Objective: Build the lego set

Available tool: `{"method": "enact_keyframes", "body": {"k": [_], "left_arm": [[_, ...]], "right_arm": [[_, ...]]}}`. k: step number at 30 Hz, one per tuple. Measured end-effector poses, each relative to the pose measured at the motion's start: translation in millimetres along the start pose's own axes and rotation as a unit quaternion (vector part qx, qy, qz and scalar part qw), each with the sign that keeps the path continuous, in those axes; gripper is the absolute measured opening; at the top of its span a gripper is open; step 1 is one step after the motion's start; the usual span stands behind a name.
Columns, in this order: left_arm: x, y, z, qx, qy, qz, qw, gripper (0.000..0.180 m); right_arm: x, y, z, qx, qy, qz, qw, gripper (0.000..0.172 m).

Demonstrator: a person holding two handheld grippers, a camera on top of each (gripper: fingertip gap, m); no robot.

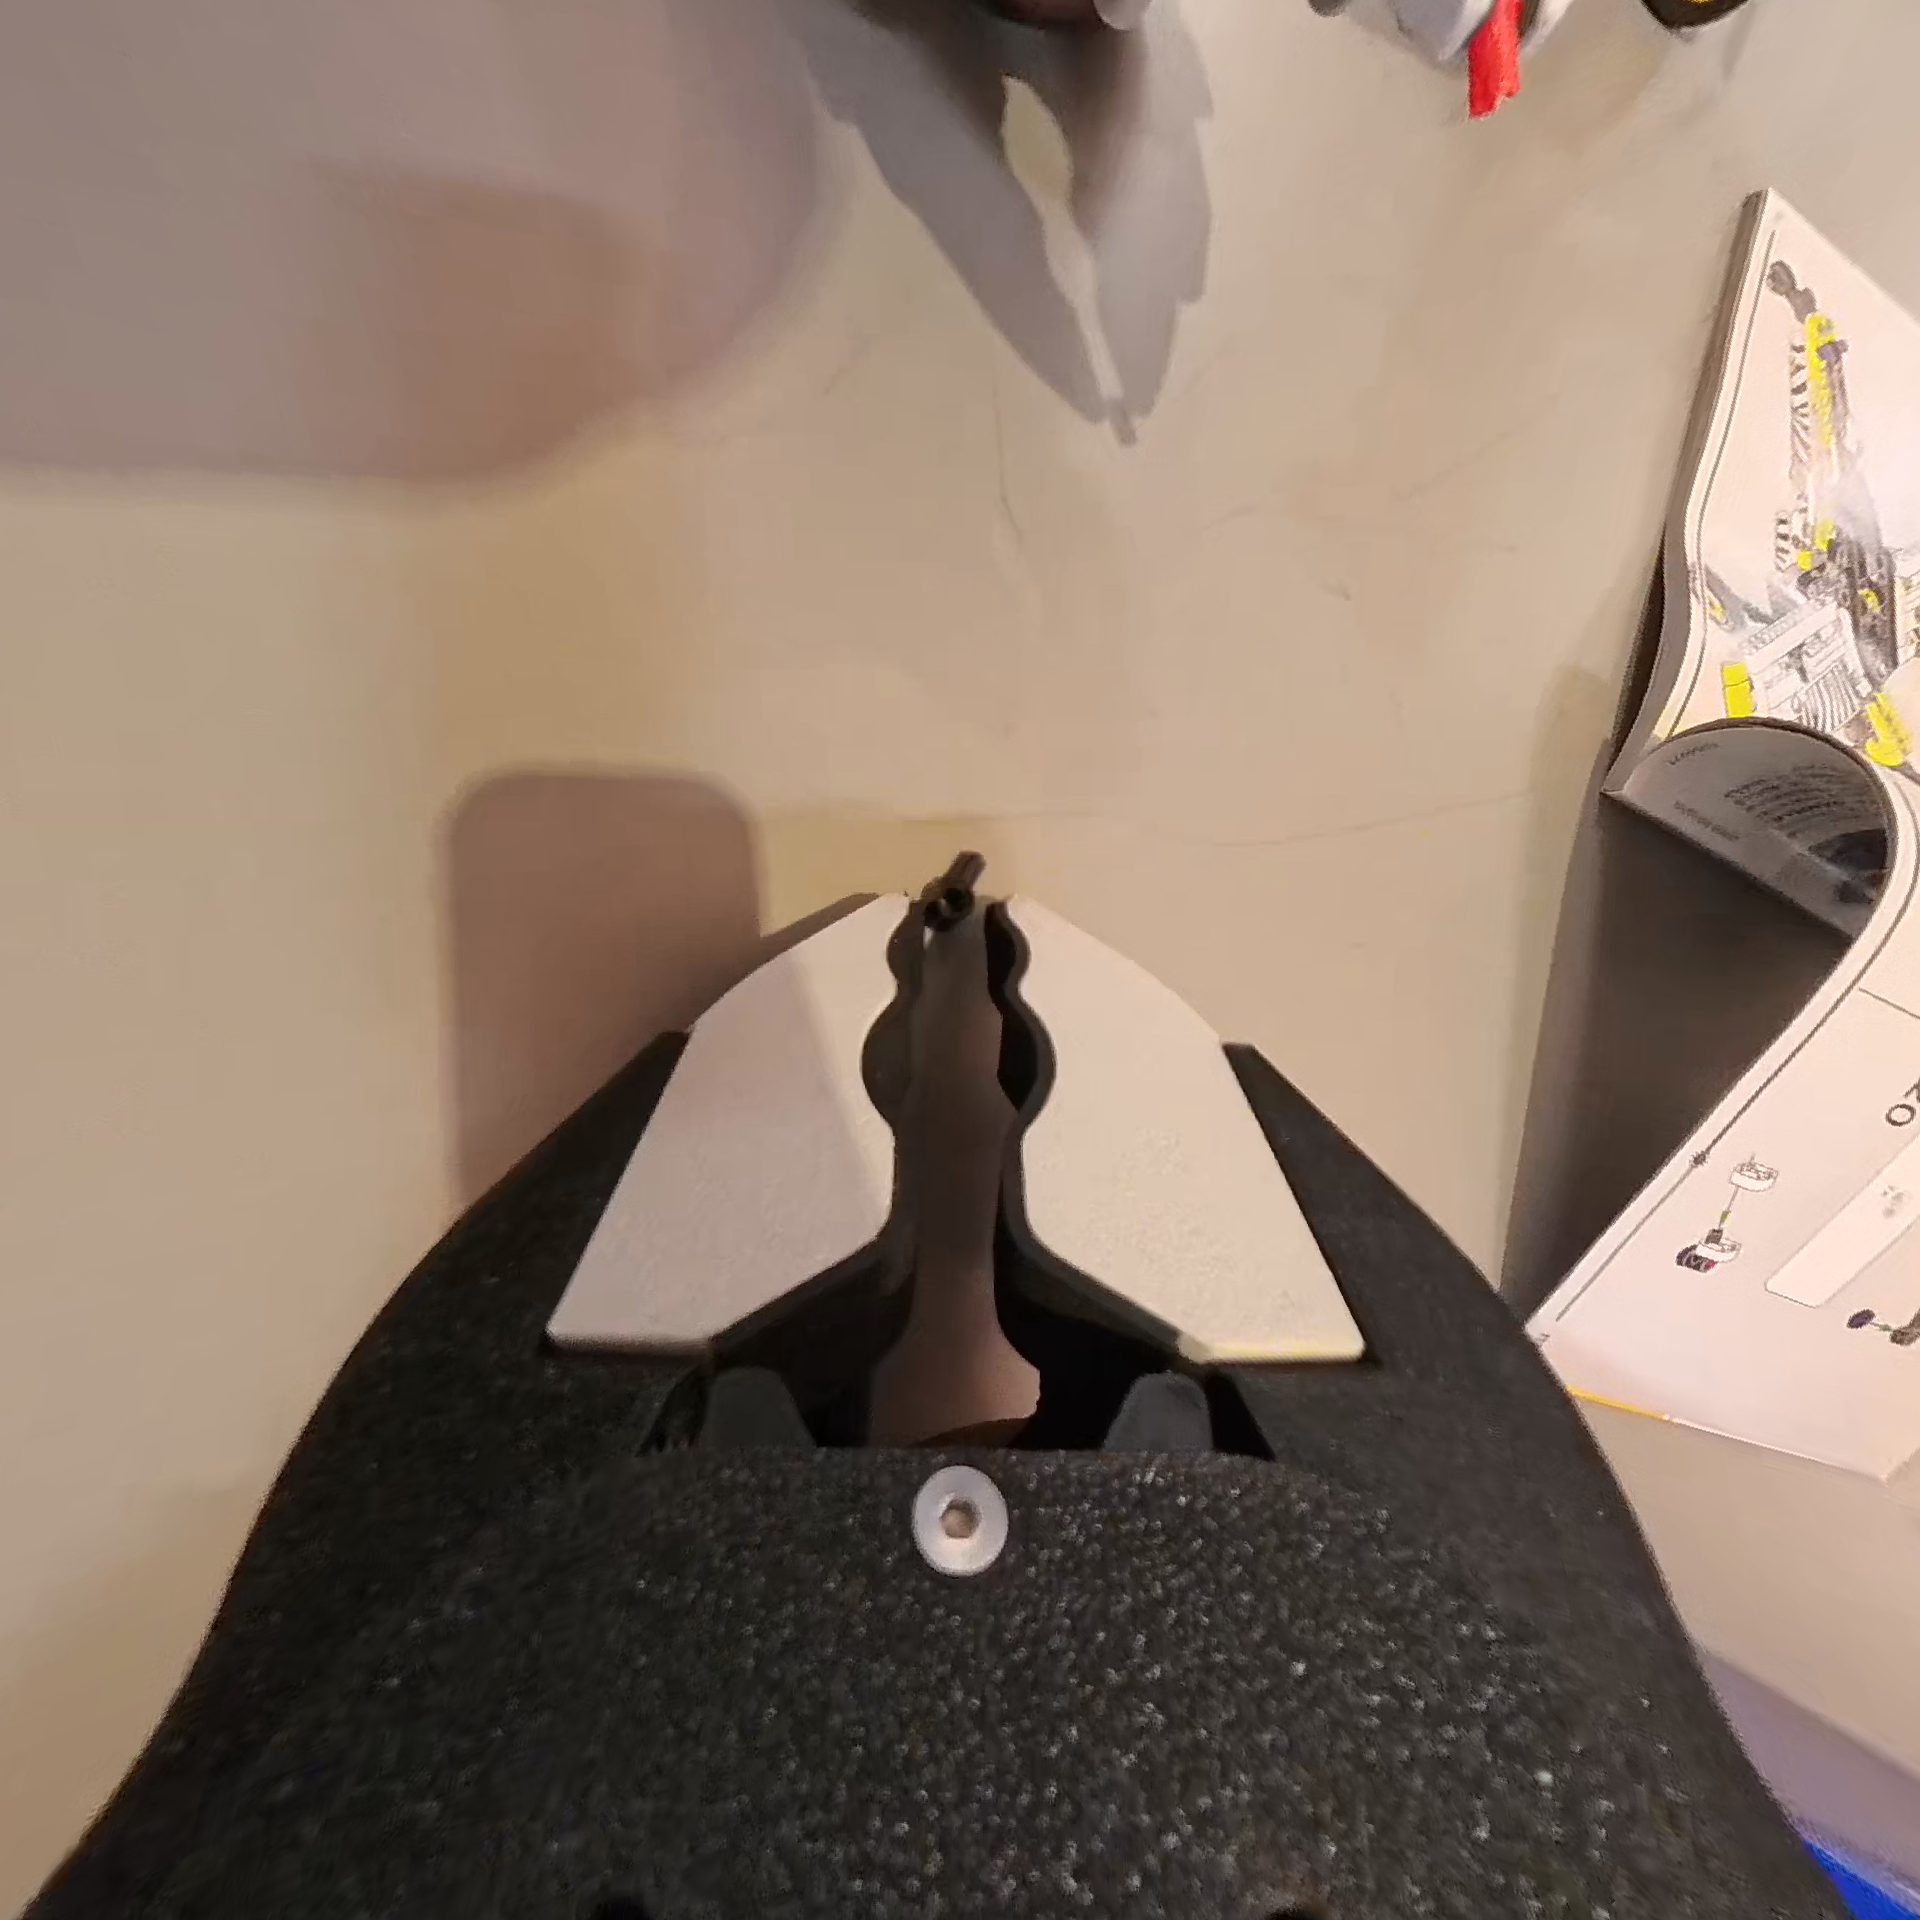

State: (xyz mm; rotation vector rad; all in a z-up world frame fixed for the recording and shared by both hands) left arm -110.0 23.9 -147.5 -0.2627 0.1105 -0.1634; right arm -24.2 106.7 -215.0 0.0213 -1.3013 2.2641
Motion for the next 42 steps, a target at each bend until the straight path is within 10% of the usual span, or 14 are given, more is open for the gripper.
{"method": "enact_keyframes", "body": {"k": [42], "left_arm": [[4,1,-1,-0.013,0.013,-0.001,1.0,0.005]], "right_arm": [[26,10,14,-0.021,0.221,0.008,0.975,0.017]]}}
Point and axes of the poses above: each gripper's, where its closed fingertips meet, y out along the fingers, z out of its top, x = y × z across the jaws, the point moved 2 cm from there along -y, back along the fingers, and after that the axes turned 5 degrees about -x, right-handed, at the moved point
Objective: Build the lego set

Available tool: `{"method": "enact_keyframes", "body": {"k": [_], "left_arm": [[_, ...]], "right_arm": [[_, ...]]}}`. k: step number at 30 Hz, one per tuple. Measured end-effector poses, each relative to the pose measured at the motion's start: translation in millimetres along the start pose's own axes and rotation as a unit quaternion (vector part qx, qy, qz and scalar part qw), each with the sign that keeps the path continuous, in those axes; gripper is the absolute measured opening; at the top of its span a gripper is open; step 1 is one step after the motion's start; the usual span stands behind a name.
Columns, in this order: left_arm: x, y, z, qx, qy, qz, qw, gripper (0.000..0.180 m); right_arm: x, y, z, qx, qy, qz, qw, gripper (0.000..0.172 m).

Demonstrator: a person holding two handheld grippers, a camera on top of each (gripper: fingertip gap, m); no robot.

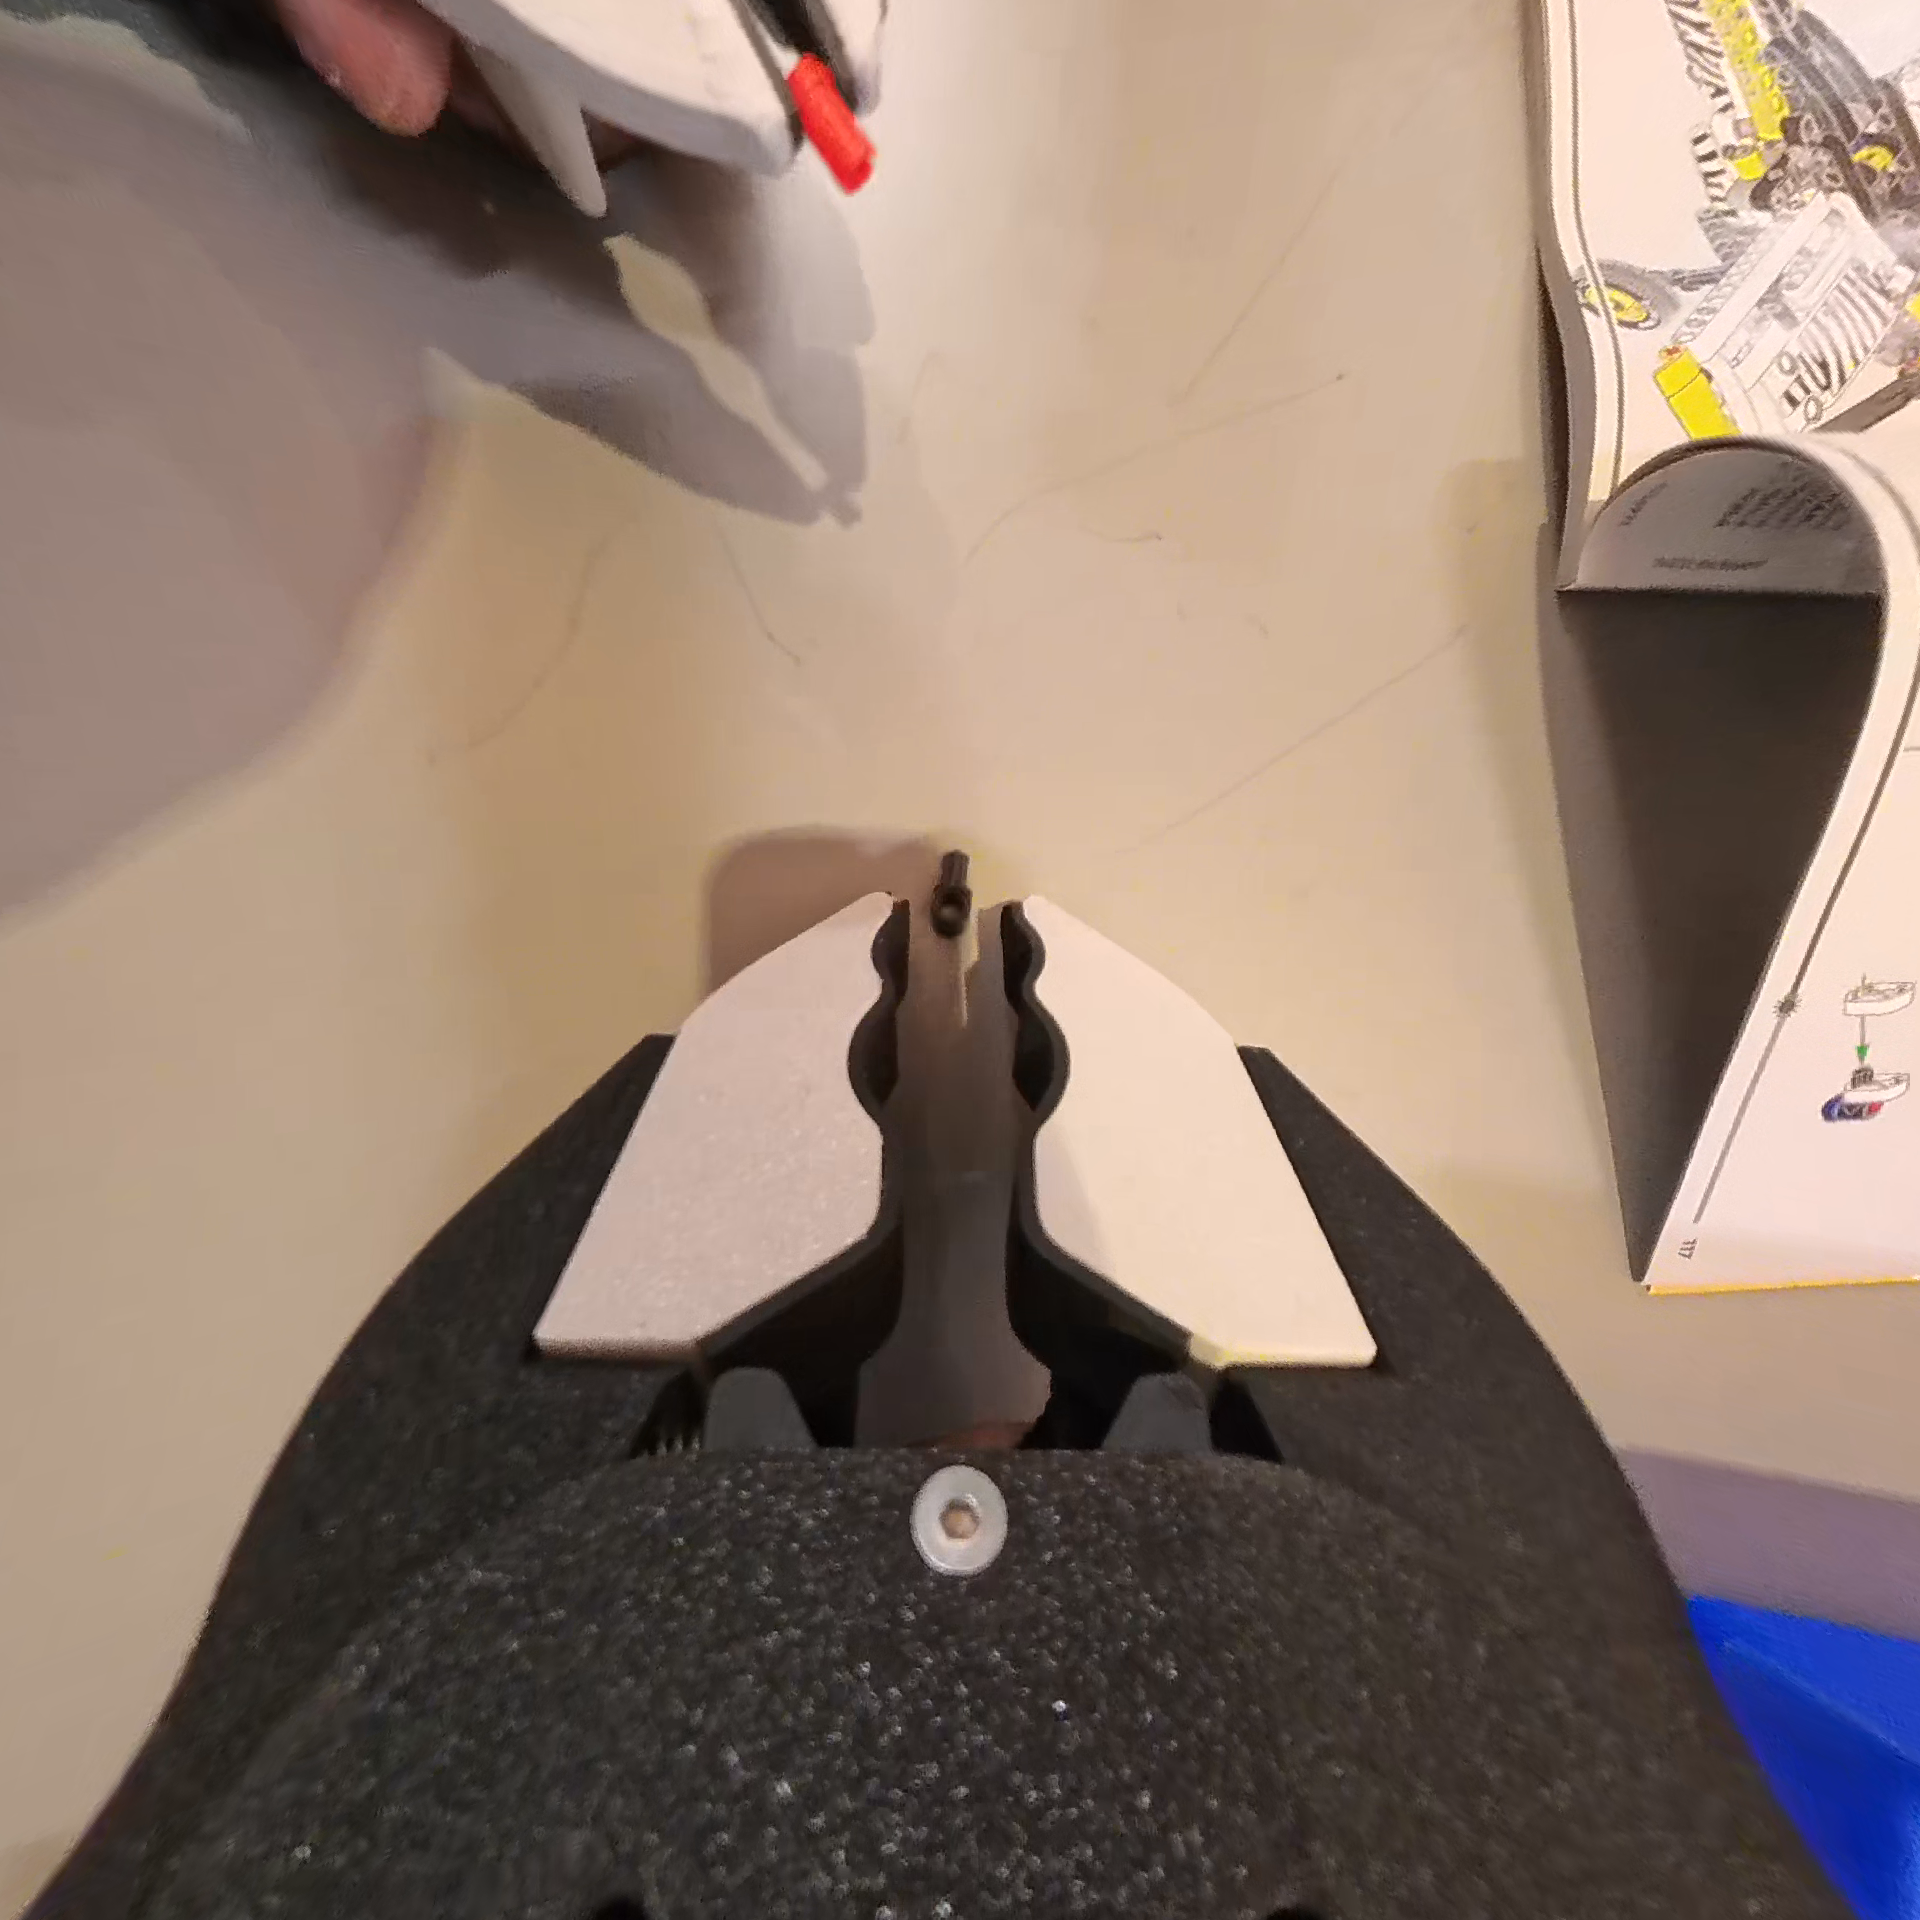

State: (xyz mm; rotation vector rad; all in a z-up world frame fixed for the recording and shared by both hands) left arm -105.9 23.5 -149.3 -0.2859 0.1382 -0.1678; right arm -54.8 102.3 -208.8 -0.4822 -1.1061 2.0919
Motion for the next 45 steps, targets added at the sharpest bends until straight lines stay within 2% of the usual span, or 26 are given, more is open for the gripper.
{"method": "enact_keyframes", "body": {"k": [12,25,35,38,42,45], "left_arm": [[2,1,-2,-0.006,0.006,-0.002,1.0,0.005],[2,1,-2,-0.006,0.008,-0.002,1.0,0.005],[3,2,-3,-0.01,0.012,-0.003,1.0,0.005],[4,2,-3,-0.012,0.014,-0.004,1.0,0.005],[5,2,-4,-0.013,0.015,-0.006,1.0,0.005],[4,2,-3,-0.007,0.001,-0.01,1.0,0.005]], "right_arm": [[-2,6,3,-0.029,-0.006,-0.031,0.999,0.008],[-2,0,3,-0.019,0.006,-0.024,1.0,0.01],[-4,2,-2,-0.046,0.029,-0.025,0.998,0.012],[-1,6,-6,-0.057,0.033,-0.033,0.997,0.008],[0,7,-5,-0.045,0.039,-0.025,0.998,0.007],[6,6,5,0.005,0.066,-0.014,0.998,0.007]]}}
Point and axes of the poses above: each gripper's, where its closed fingertips meet, y out along the fingers, z out of its top, x = y × z across the jaws, the point moved 2 cm from there along -y, back along the fingers, and after that the axes turned 5 degrees about -x, right-handed, at the moved point
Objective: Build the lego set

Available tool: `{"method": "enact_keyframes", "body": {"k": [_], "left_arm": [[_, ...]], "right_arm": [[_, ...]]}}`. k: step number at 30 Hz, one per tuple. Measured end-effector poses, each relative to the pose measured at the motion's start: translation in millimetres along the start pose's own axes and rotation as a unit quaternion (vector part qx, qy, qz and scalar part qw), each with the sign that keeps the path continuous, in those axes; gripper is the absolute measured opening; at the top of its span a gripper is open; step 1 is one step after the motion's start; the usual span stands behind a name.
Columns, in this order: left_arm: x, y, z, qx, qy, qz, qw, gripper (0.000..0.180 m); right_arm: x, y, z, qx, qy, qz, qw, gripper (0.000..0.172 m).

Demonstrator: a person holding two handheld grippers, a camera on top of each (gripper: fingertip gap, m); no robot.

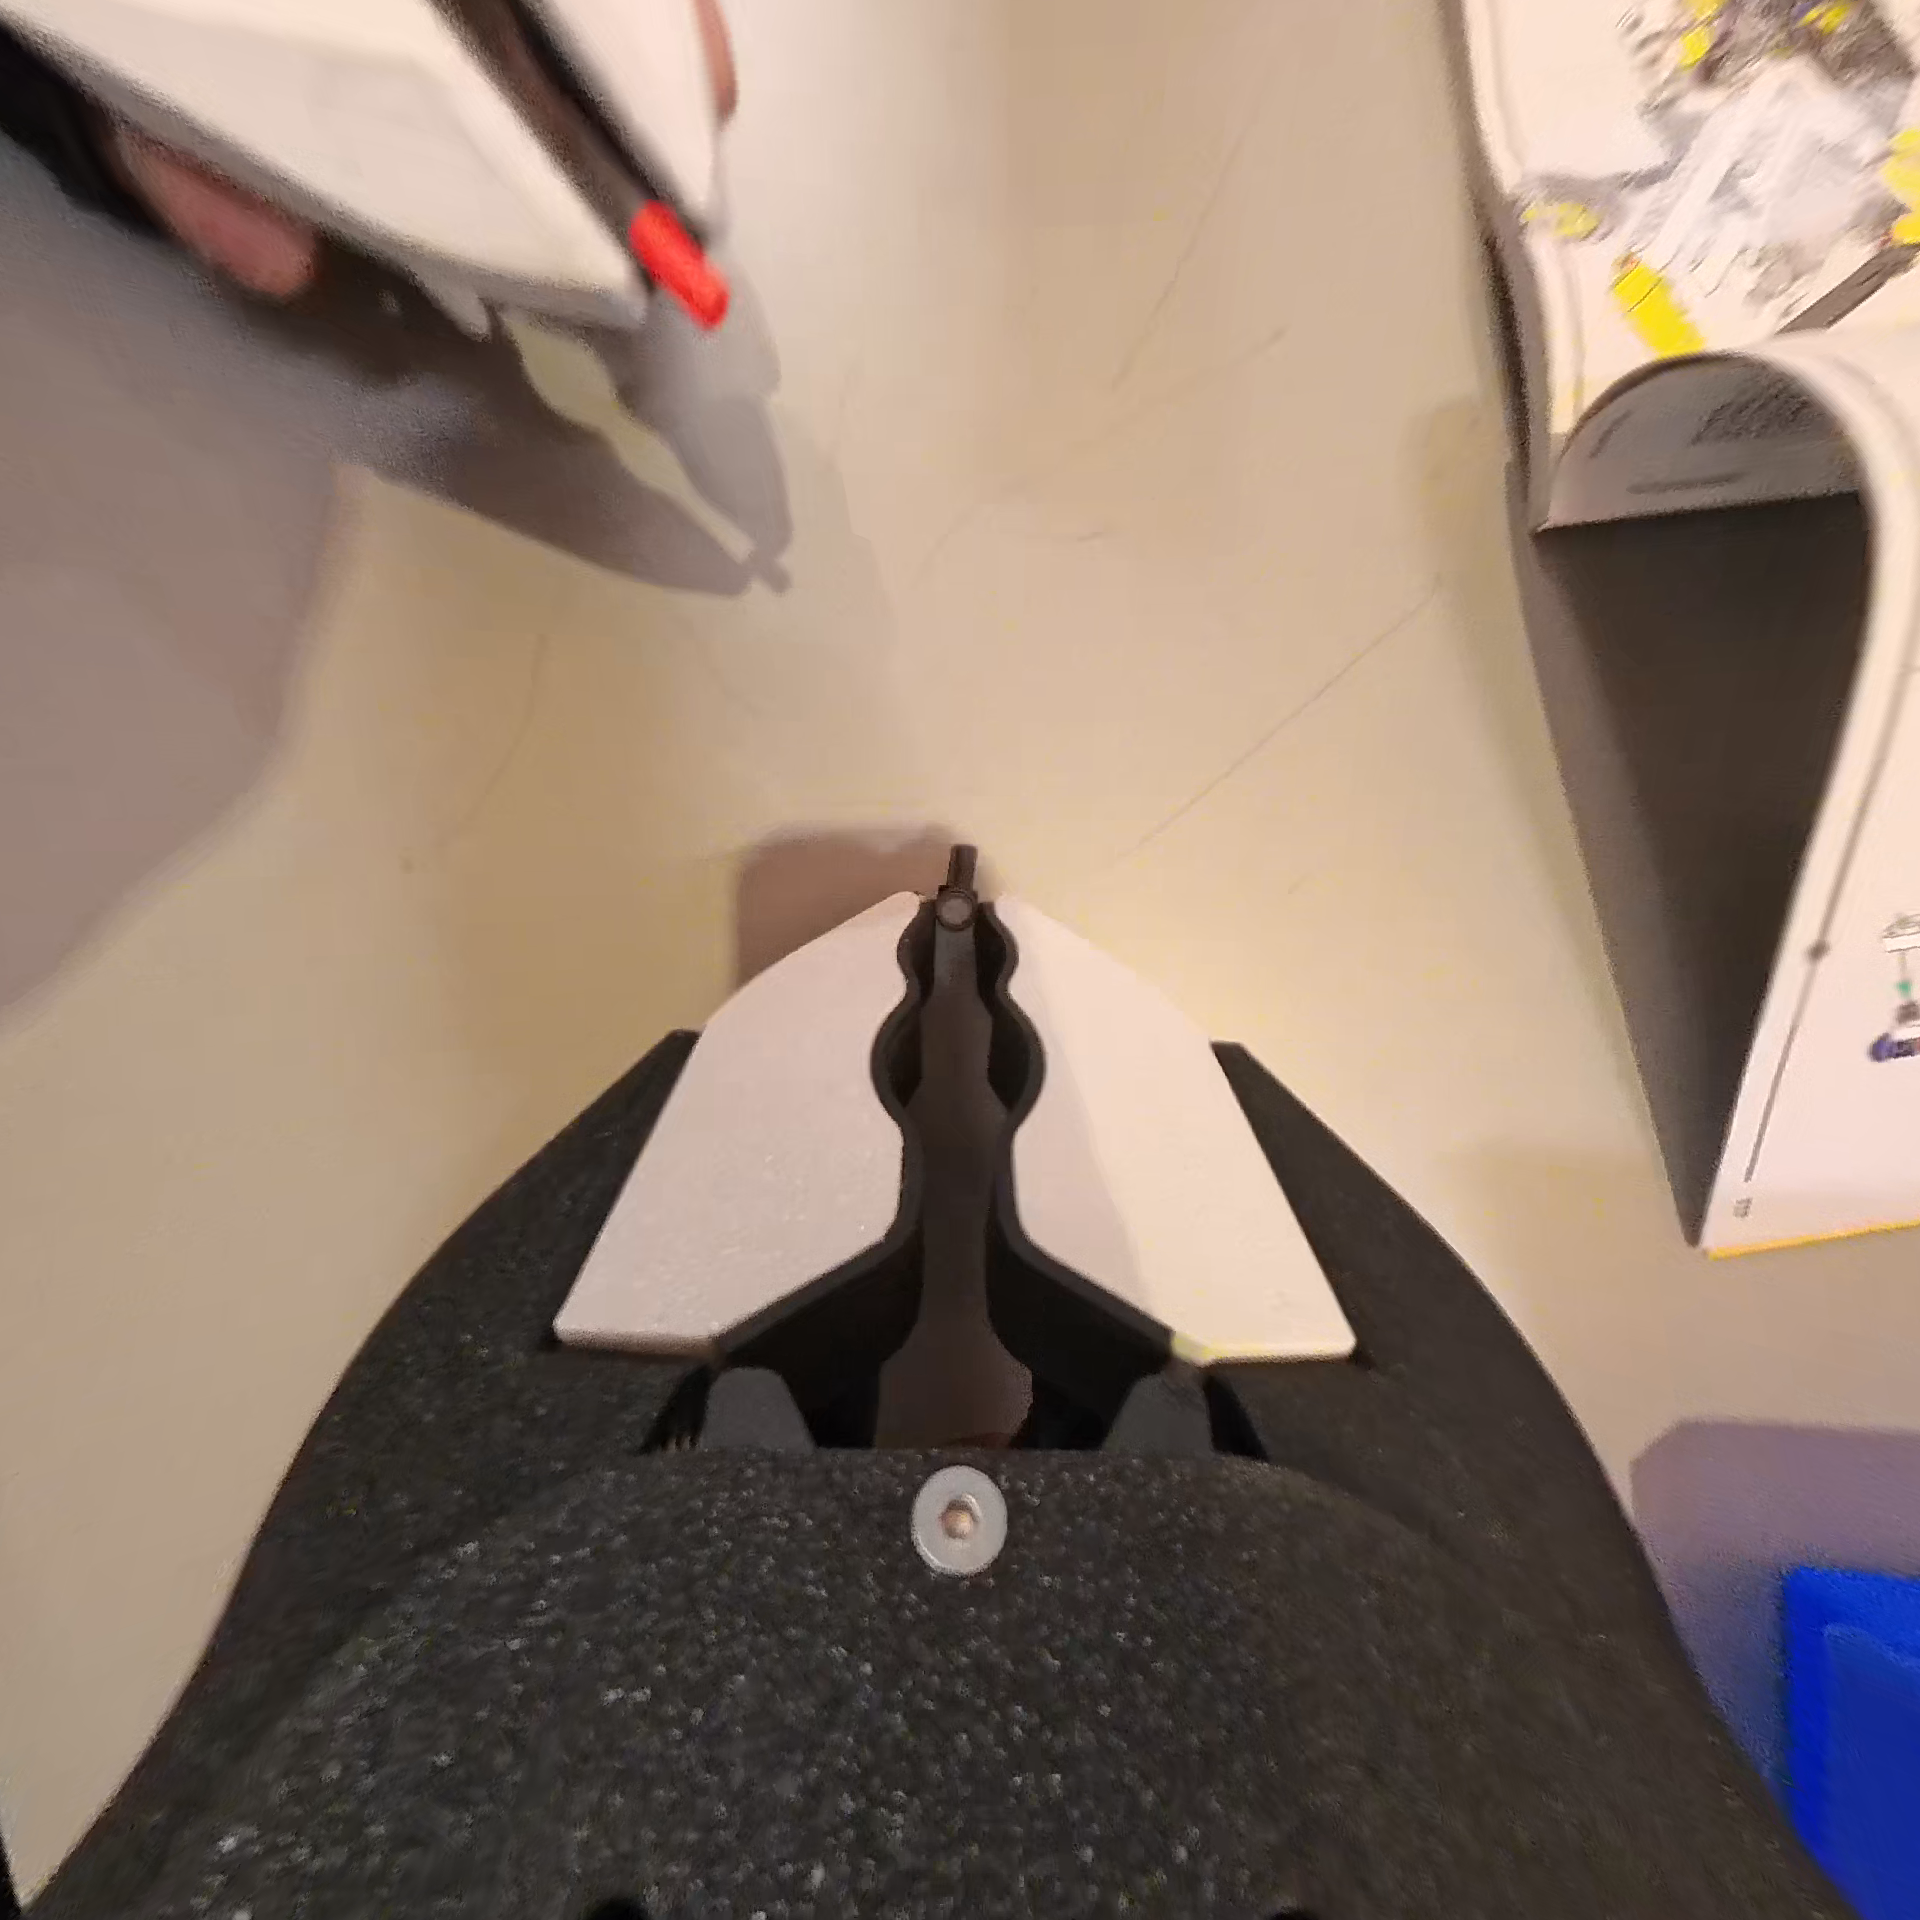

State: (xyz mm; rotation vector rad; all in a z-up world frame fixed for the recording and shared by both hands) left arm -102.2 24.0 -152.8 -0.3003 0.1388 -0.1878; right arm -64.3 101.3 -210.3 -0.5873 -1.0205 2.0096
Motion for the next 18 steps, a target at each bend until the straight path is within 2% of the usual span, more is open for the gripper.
{"method": "enact_keyframes", "body": {"k": [4,8,14,18], "left_arm": [[-3,-3,7,0.033,-0.061,-0.017,0.997,0.005],[-7,-7,14,0.07,-0.124,-0.036,0.989,0.005],[-15,-18,26,0.144,-0.211,-0.062,0.965,0.005],[-16,-23,31,0.181,-0.248,-0.08,0.948,0.005]], "right_arm": [[2,-12,34,0.149,0.072,0.072,0.983,0.007],[-9,-32,69,0.294,0.128,0.184,0.929,0.007],[-25,-45,99,0.411,0.179,0.293,0.844,0.007],[-25,-45,106,0.45,0.22,0.336,0.798,0.007]]}}
Point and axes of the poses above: each gripper's, where its closed fingertips meet, y out along the fingers, z out of its top, x = y × z across the jaws, the point moved 2 cm from there along -y, back along the fingers, and after that the axes turned 5 degrees about -x, right-handed, at the moved point
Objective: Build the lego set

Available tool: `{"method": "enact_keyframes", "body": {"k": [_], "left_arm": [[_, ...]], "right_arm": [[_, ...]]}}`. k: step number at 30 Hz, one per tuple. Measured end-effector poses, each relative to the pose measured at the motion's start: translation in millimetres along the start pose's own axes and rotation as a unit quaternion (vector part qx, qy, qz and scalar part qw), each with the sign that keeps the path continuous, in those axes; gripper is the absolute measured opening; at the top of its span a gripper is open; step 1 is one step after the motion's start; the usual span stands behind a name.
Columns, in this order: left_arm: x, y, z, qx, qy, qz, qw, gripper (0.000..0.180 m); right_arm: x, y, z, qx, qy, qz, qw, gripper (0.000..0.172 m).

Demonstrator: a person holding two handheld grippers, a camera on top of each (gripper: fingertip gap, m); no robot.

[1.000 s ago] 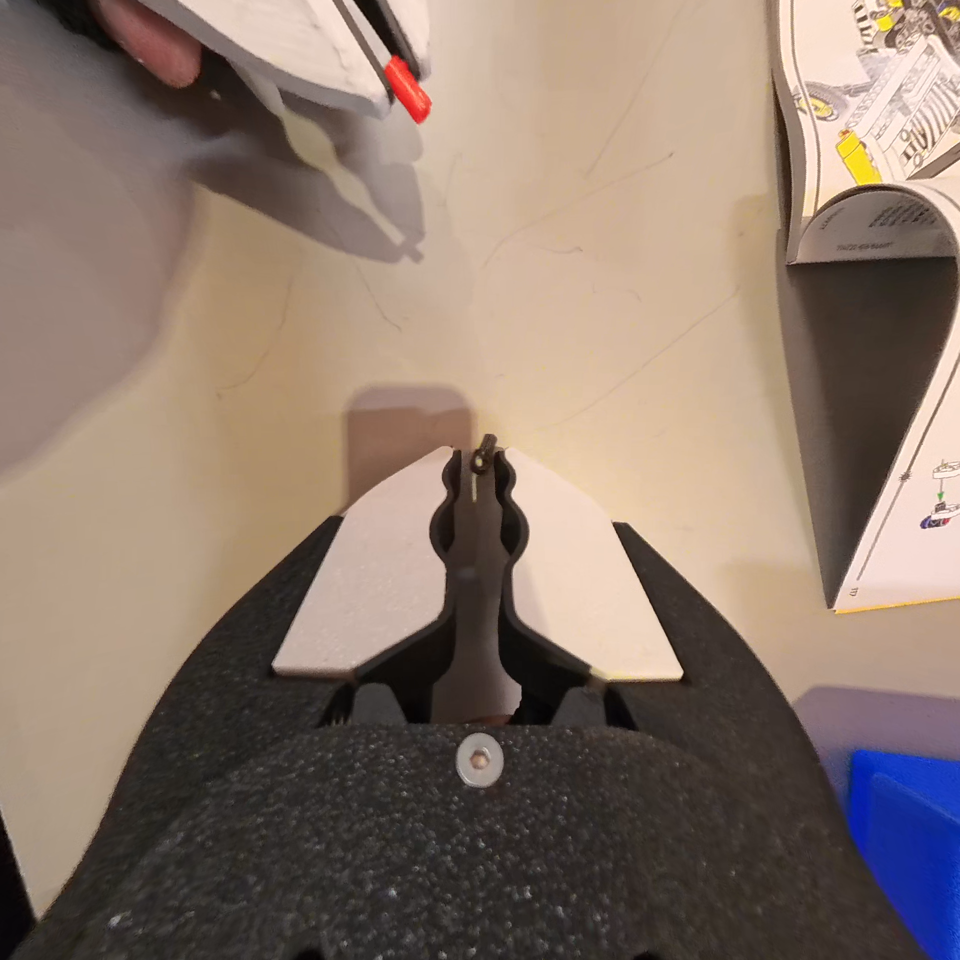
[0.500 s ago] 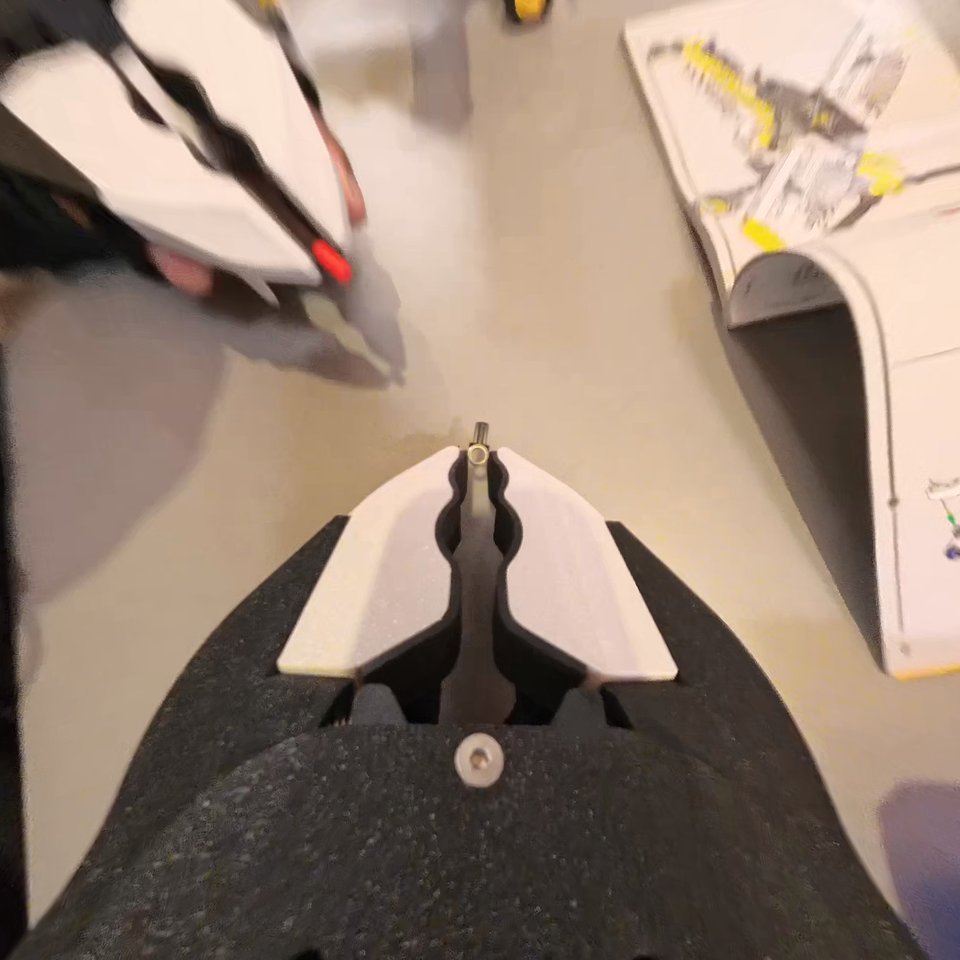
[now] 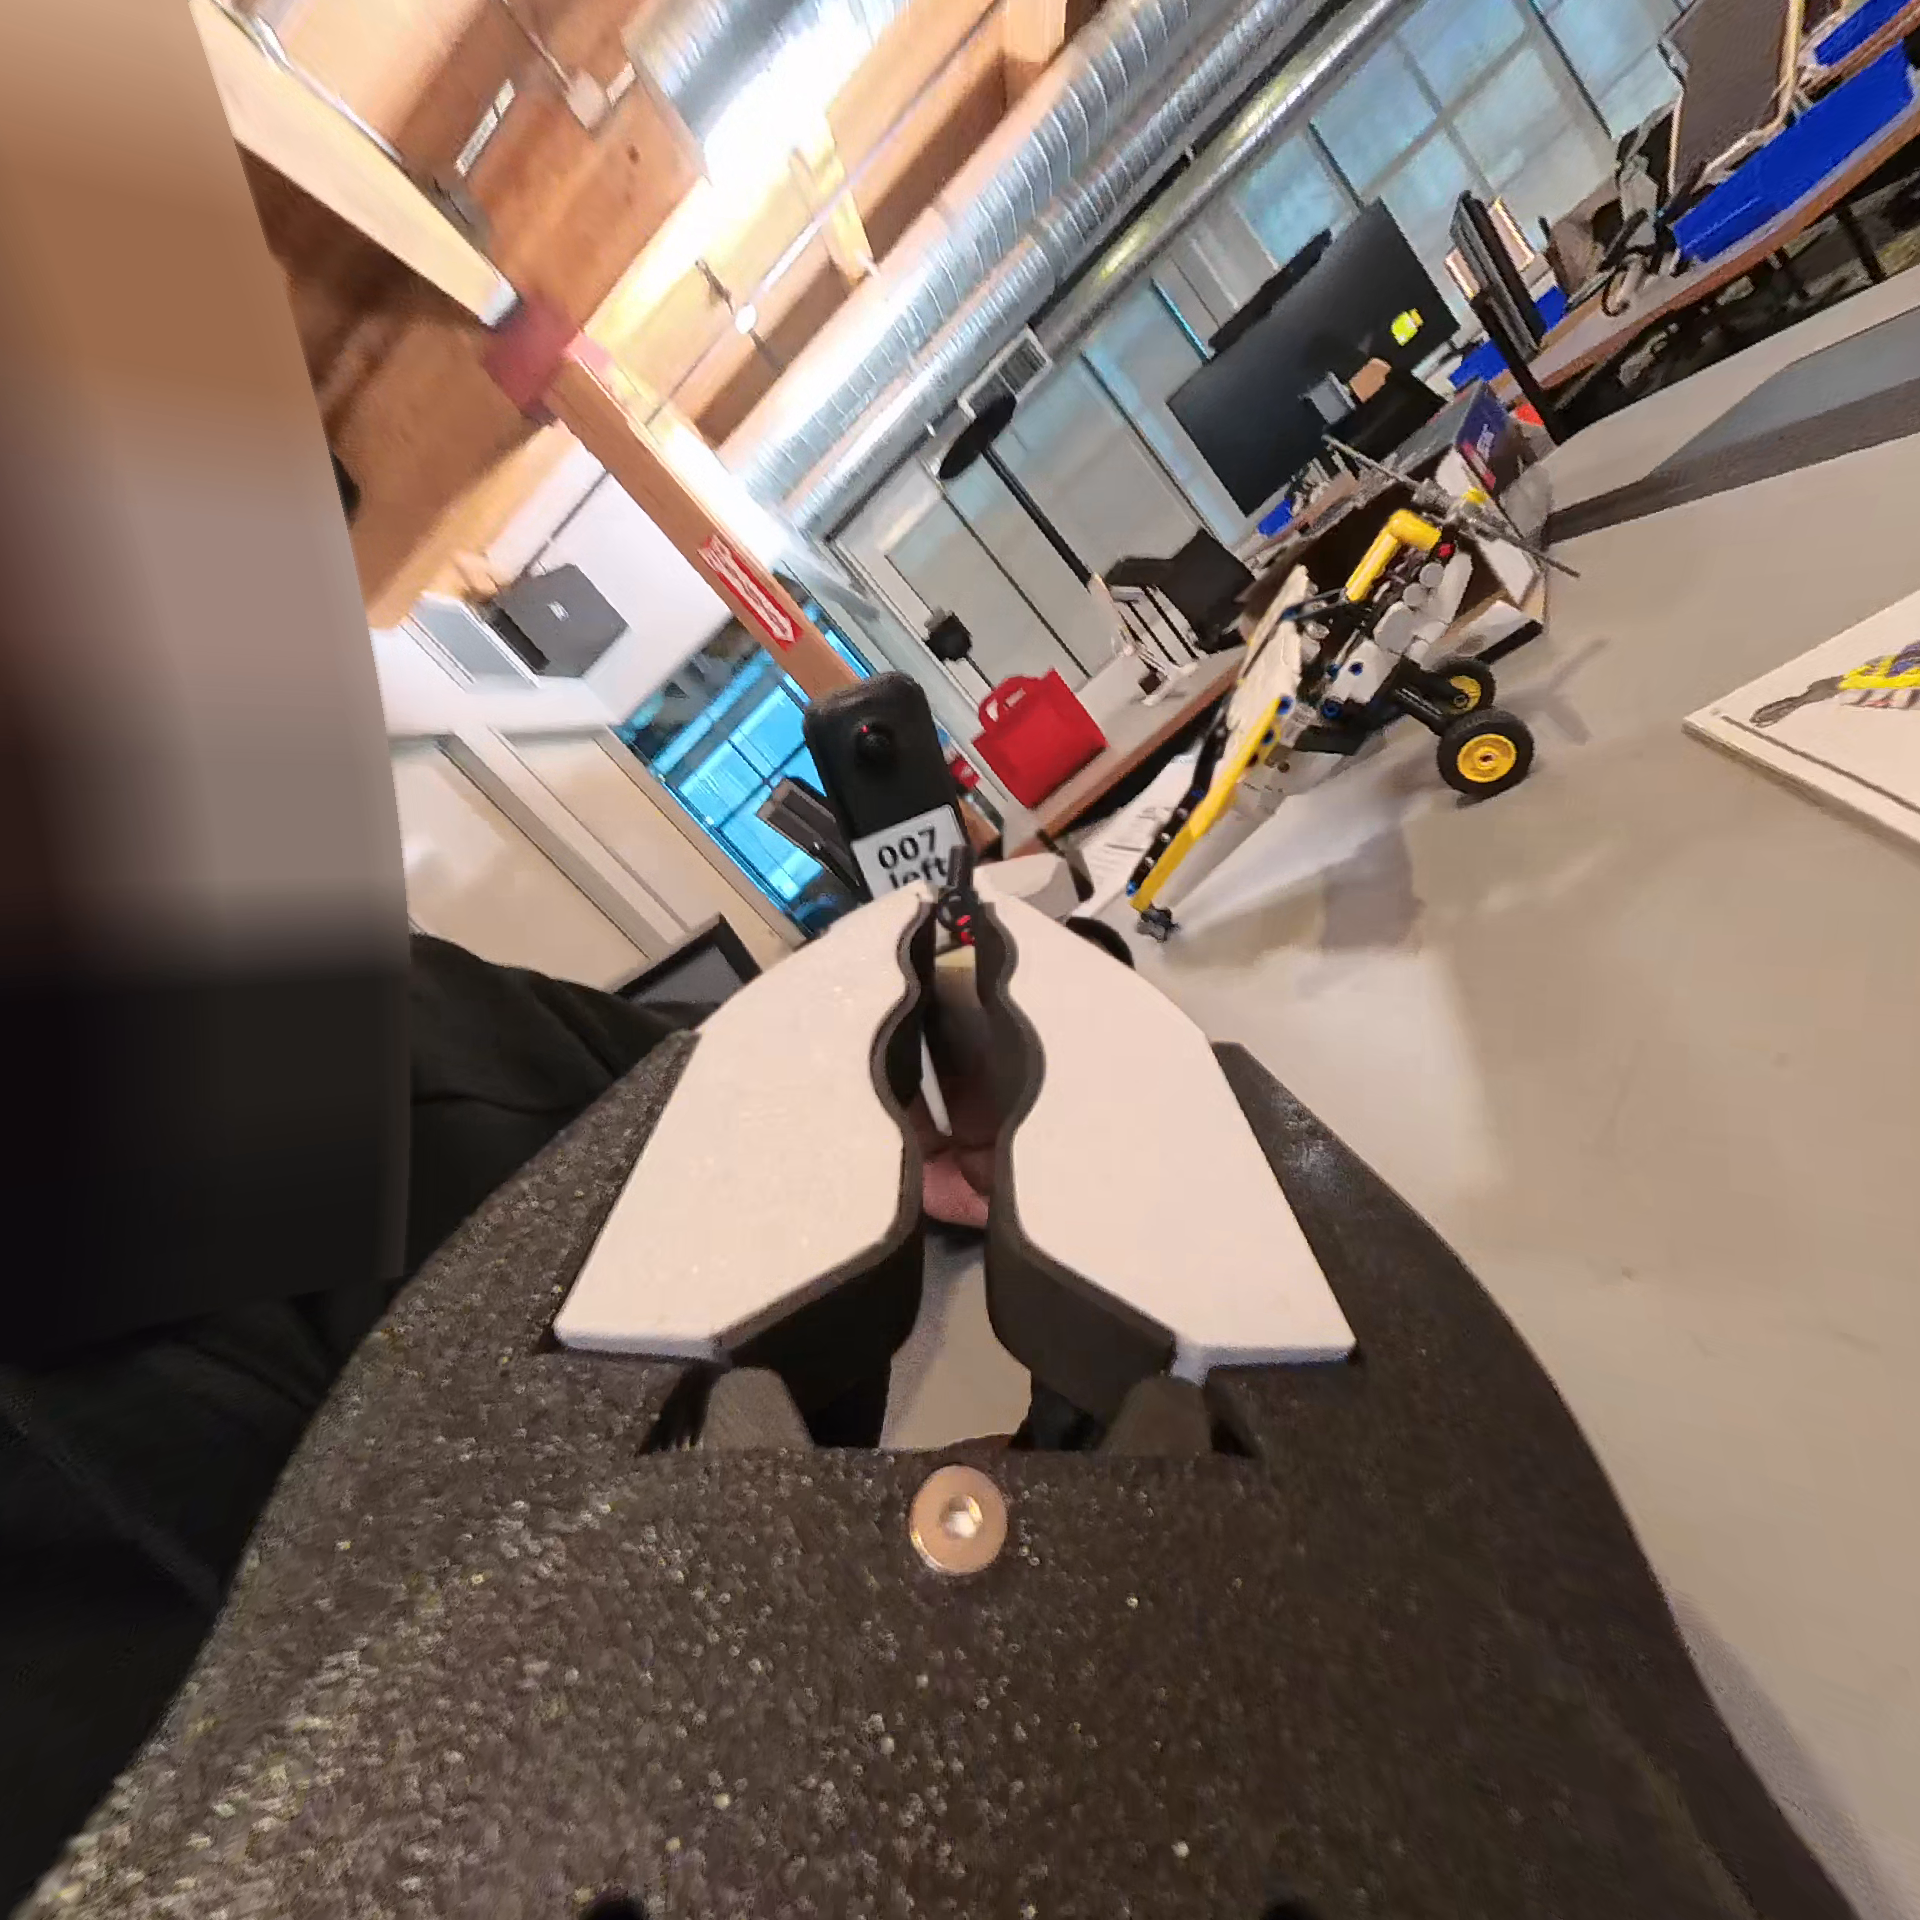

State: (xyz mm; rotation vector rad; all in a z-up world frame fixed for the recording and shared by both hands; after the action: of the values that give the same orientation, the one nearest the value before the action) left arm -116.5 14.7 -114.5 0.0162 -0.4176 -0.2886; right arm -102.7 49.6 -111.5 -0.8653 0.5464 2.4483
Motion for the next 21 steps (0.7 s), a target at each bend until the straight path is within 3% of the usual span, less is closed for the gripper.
{"method": "enact_keyframes", "body": {"k": [7,21], "left_arm": [[4.2,-3.7,9.0,0.044,-0.032,-0.031,0.998,0.005],[6.1,-3.0,8.4,0.047,-0.04,-0.042,0.997,0.005]], "right_arm": [[-5.5,5.6,1.0,0.031,0.034,0.048,0.998,0.007],[-5.8,7.2,-0.3,0.031,0.048,0.059,0.997,0.007]]}}
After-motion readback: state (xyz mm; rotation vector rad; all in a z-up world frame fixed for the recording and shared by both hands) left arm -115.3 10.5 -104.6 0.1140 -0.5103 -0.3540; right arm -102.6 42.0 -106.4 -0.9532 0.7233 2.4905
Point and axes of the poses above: each gripper's, where its closed fingertips meet, y out along the fingers, z out of its top, x = y × z across the jaws, the point moved 2 cm from there along -y, back along the fingers, and after that the axes turned 5 degrees about -x, right-handed, at the moved point
